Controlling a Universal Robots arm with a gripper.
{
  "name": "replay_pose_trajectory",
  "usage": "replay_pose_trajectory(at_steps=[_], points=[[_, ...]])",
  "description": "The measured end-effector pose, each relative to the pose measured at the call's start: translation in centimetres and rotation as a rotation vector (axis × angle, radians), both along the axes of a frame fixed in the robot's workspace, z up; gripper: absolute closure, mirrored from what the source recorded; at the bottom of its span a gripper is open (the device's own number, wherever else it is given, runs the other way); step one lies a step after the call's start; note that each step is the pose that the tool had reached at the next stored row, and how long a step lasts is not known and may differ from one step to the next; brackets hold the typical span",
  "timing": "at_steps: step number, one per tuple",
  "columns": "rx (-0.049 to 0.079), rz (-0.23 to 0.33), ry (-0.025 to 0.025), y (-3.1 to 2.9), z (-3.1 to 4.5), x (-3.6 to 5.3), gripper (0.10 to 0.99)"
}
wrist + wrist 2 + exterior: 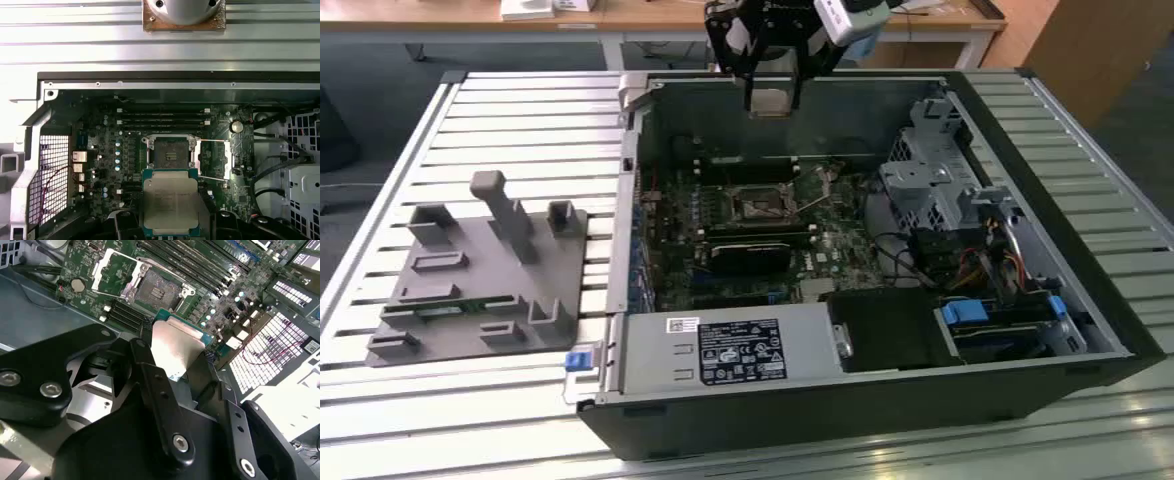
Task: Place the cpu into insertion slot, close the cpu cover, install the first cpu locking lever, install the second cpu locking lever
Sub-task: 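Place the cpu into insertion slot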
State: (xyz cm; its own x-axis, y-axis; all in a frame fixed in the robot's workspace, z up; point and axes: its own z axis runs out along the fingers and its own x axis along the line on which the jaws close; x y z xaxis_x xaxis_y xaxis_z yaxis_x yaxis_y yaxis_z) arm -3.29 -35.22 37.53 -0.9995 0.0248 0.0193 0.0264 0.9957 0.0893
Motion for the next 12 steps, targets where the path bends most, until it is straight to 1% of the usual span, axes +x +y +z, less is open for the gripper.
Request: replay_pose_trajectory(at_steps=[12], points=[[0.000, -0.009, 0.0000, 0.00, 0.00, 0.00, 0.561]])
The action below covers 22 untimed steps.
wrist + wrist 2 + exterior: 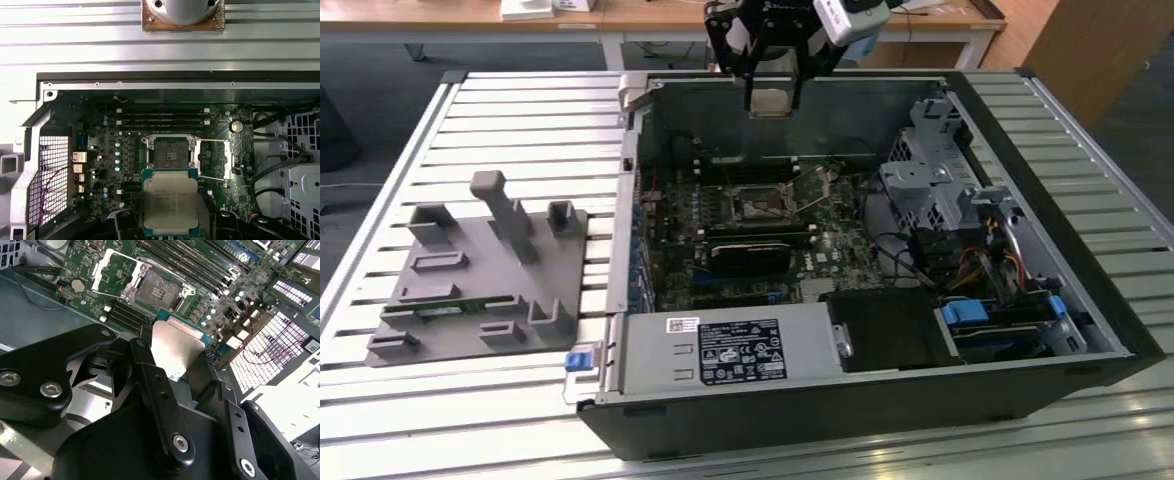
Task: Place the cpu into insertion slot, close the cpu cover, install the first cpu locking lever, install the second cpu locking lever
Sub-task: 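Place the cpu into insertion slot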
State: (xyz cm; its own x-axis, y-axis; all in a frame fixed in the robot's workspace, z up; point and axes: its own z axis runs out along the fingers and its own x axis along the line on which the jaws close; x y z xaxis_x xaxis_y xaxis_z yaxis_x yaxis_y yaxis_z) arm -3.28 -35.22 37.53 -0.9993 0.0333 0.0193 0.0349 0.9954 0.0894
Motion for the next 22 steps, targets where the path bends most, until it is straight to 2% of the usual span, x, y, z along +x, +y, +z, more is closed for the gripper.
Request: replay_pose_trajectory(at_steps=[15, 22], points=[[0.000, -0.073, 0.0000, 0.00, -0.03, 0.00, 0.561], [-0.001, -0.125, 0.0000, 0.00, -0.05, 0.00, 0.561]])
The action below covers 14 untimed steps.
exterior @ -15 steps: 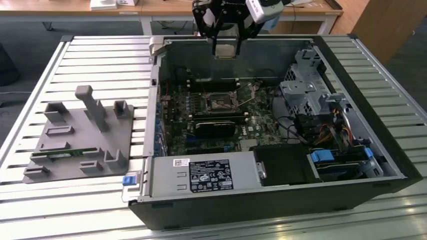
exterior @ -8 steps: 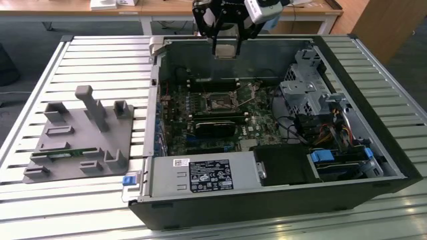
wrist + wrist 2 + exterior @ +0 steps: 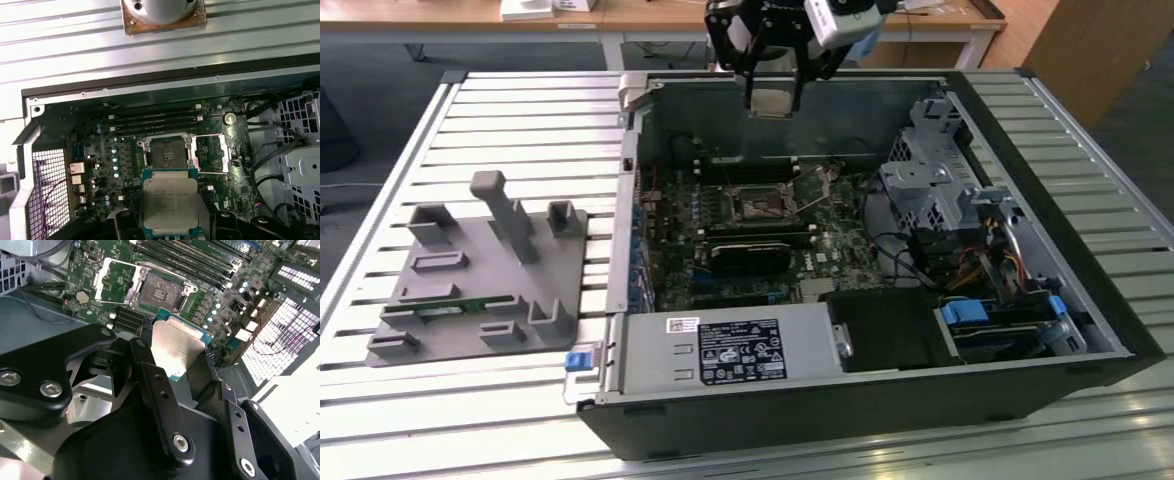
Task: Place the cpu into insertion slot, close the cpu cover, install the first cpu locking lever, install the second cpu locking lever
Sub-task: 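Place the cpu into insertion slot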
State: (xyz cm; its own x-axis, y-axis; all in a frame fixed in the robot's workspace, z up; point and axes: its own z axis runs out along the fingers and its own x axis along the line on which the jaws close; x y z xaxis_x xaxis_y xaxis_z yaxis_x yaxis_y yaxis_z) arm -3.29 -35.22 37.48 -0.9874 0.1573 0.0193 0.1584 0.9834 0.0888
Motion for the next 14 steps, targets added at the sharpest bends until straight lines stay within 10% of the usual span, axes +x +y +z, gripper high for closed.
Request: replay_pose_trajectory(at_steps=[14], points=[[0.000, -0.127, 0.0000, 0.00, -0.09, -0.02, 0.561]])
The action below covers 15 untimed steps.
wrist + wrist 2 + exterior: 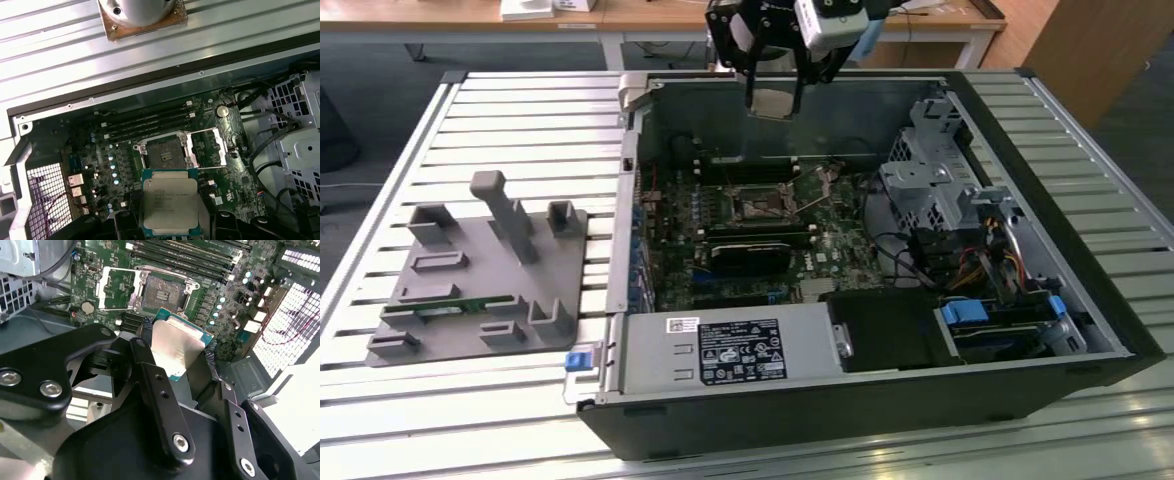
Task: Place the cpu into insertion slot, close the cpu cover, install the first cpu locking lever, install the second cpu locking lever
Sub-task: 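Place the cpu into insertion slot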
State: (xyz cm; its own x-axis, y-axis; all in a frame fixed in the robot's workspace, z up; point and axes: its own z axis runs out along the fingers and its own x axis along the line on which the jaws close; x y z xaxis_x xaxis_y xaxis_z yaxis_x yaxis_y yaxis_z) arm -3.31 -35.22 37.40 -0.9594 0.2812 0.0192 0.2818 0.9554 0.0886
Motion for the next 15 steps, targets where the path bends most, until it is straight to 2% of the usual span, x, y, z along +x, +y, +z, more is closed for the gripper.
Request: replay_pose_trajectory(at_steps=[11, 15], points=[[0.000, -0.090, 0.0000, 0.00, -0.05, -0.12, 0.561], [0.000, -0.140, 0.0000, 0.00, -0.09, -0.15, 0.561]])
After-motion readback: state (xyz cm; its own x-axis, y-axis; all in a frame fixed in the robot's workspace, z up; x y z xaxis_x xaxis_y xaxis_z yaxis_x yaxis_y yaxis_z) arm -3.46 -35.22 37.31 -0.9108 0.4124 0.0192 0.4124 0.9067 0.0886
